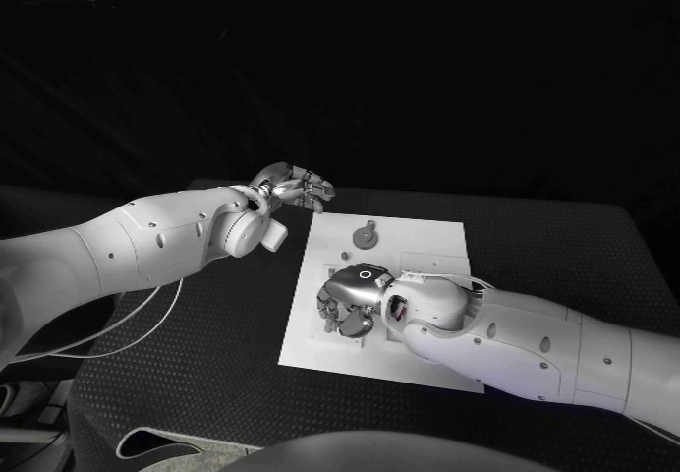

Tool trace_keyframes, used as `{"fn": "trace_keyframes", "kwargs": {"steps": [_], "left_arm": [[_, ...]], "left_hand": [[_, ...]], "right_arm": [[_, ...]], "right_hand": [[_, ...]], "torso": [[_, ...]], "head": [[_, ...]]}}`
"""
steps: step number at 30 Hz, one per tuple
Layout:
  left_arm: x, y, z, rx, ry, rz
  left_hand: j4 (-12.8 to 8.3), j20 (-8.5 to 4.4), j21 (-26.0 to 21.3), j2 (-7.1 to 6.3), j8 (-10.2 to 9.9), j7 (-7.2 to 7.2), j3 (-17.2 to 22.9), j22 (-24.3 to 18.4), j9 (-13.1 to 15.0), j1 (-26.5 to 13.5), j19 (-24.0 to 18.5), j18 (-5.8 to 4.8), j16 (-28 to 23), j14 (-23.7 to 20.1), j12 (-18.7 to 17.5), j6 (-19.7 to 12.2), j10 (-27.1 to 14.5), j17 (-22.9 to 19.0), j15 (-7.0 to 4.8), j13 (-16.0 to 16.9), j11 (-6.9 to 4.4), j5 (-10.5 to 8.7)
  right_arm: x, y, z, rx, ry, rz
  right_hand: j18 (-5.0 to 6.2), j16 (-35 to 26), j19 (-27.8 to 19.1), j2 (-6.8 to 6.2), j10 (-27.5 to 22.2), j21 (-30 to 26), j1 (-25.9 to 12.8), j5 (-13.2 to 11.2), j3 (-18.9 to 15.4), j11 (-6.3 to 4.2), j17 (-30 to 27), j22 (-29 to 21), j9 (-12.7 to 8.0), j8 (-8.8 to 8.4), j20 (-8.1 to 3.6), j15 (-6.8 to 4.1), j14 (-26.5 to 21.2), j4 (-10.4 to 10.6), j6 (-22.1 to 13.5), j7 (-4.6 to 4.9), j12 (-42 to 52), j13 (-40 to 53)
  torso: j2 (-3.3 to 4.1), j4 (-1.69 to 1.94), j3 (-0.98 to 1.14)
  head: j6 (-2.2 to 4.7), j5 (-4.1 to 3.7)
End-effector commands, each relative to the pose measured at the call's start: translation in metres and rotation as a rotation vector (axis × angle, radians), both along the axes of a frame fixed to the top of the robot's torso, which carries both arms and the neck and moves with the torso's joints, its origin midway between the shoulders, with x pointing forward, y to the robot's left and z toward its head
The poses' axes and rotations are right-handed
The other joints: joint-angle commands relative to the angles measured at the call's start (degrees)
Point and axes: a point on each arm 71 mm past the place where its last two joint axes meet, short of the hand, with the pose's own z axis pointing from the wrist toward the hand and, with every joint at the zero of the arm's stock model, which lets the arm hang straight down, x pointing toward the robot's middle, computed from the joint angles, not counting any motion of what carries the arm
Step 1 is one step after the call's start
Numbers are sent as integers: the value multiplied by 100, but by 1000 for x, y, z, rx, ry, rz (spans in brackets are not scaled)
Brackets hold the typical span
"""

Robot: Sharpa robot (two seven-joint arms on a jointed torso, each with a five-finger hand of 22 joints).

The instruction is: Assemble the parts on the task board

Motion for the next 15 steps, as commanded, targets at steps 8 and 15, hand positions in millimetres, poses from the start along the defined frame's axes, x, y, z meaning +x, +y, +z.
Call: {"fn": "trace_keyframes", "kwargs": {"steps": [8, 15], "left_arm": [[0, -3, 1, -14, -2, -19], [0, -3, 1, -13, -1, -18]], "left_hand": [[5, 7, -38, -2, 22, -12, -23, -8, -7, -75, 18, -3, -32, 41, 11, -44, -26, 14, -8, -6, -5, -6], [5, 7, -39, -1, 23, -12, -23, -8, -8, -76, 18, -3, -36, 41, 11, -46, -26, 19, -7, -6, -4, -6]], "right_arm": [[2, -1, -4, -33, -18, 9], [5, -3, -6, -41, -24, 1]], "right_hand": [[85, 36, 31, 73, 16, 24, 1, 39, 37, -9, -11, 120, 8, 12, -24, -31, -14, 3, 43, 0, 15, 1], [85, 40, 31, 74, 15, 26, -2, 39, 40, -9, -13, 120, 10, 10, -25, -32, -16, 0, 44, 0, 12, 5]], "torso": [[1, -9, 5], [-1, -8, 2]], "head": [[-32, 22], [-36, 18]]}}
